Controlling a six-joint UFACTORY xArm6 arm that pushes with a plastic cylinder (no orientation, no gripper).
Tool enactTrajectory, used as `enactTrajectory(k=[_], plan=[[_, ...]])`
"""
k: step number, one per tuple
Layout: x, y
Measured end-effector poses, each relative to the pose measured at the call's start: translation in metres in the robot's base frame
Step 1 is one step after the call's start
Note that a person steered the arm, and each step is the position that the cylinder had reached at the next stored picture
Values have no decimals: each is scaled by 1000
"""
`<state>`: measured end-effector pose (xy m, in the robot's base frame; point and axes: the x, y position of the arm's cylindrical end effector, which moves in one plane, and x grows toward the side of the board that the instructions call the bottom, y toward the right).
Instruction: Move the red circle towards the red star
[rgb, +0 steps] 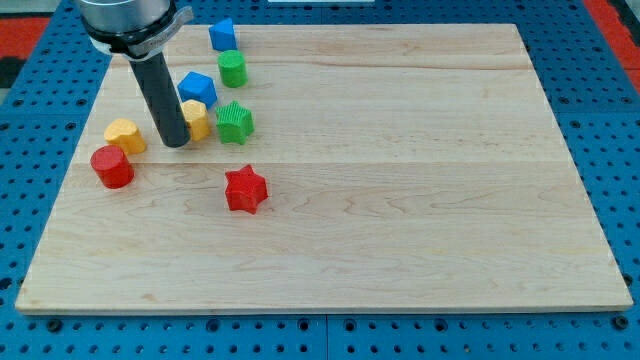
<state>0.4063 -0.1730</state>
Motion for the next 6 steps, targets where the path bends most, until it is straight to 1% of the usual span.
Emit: enactTrajectory(k=[2,3,4,5,6], plan=[[5,-1],[28,-4],[87,-6],[107,-46],[95,-116]])
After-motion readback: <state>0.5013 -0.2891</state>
